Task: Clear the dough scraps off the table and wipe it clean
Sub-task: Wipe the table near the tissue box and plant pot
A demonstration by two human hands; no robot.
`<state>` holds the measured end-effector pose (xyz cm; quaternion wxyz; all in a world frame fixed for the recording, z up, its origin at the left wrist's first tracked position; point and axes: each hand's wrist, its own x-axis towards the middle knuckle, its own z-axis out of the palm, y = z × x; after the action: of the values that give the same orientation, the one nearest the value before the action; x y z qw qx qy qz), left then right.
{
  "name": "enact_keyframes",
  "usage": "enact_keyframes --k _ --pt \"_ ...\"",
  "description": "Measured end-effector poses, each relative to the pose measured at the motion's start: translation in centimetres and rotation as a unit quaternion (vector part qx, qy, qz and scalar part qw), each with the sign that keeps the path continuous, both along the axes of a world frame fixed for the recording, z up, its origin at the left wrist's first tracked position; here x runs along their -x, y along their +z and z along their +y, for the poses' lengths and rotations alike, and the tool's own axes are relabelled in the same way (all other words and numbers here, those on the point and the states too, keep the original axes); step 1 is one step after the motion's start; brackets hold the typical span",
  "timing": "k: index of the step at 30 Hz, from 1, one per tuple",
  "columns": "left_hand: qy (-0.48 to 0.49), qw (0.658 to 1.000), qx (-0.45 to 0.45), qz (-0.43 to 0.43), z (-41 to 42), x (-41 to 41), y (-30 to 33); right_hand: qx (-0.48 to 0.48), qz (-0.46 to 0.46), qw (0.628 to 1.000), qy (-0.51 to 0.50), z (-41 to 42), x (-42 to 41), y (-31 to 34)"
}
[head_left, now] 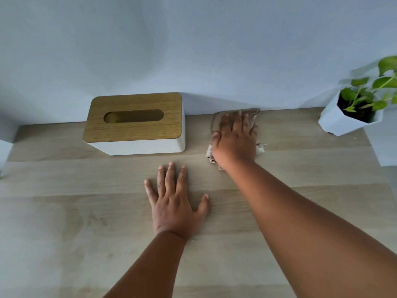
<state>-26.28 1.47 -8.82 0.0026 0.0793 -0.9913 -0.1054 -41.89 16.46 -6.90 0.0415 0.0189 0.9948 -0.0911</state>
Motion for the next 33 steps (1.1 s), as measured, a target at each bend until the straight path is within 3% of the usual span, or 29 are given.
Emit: enact_keyframes --k 6,15,22,28,33 --pt "-0.005 1.000 -0.012 -0.016 -0.2 0.0 0.3 0.004 0.011 0.994 0.111 -2.9 -1.4 -0.6" --pt "0.002 1.000 -0.027 -0.014 -0.2 0.0 0.7 -0.021 0.041 0.973 0.226 4.8 -11.0 -1.0" --pt "0.002 1.000 -0.028 -0.013 -0.2 0.0 0.6 -0.040 0.007 0.994 0.100 13.6 -12.1 -0.5" --pt "0.005 1.000 -0.028 -0.009 -0.1 0.0 0.5 -0.030 -0.008 0.999 -0.028 8.0 -5.0 -0.4" --pt "0.005 1.000 -0.028 -0.009 -0.1 0.0 0.4 -0.019 -0.009 1.000 0.001 2.3 -0.7 0.0"
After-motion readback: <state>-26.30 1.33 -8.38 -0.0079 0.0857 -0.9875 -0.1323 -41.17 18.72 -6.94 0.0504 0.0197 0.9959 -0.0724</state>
